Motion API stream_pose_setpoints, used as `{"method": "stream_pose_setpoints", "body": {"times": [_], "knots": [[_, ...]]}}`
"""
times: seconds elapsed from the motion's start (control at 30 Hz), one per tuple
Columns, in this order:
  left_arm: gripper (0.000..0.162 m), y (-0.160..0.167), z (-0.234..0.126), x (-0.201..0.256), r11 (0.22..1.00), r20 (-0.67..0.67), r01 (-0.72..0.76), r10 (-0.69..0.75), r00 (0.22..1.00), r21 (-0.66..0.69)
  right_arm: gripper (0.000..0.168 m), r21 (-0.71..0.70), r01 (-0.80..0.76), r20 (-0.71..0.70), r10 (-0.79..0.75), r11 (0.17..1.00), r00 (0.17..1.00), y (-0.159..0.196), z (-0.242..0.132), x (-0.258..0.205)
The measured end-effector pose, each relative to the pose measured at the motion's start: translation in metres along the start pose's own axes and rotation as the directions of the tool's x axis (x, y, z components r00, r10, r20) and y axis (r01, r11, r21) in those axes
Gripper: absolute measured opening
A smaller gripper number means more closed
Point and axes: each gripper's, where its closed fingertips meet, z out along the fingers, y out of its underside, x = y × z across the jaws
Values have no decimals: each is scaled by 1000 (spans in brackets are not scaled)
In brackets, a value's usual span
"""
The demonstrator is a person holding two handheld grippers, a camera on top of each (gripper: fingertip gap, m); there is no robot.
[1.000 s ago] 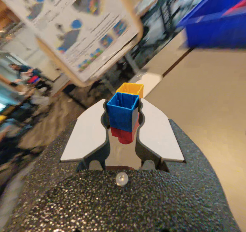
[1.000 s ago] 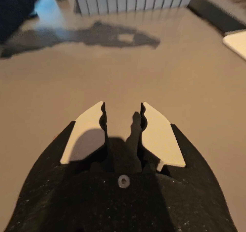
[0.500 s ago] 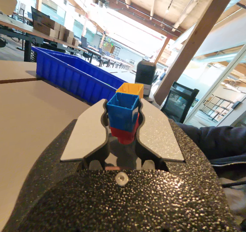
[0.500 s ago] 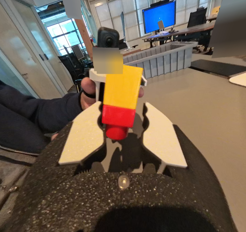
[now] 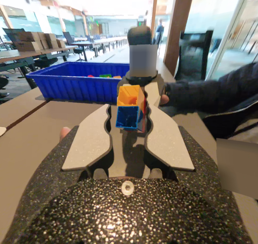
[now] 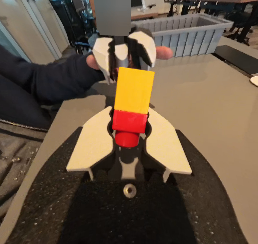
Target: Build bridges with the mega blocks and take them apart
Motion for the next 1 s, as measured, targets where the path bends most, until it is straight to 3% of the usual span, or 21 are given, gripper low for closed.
{"method": "stream_pose_setpoints", "body": {"times": [0.23,0.4,0.67,1.0], "knots": [[46,45,19,10,957,-29,-151,148,989,-250,42,-161,111,-7,-114,981,993,21,11,-8],[39,58,22,10,948,-44,-75,65,997,-310,42,-235,140,-22,-149,962,989,35,10,-3],[36,75,23,23,946,-163,109,-164,973,-306,42,-311,207,32,-207,928,978,52,9,-10],[36,57,30,-7,970,54,6,7,999,-243,41,-282,80,-205,-142,956,968,37,-2,28]]}}
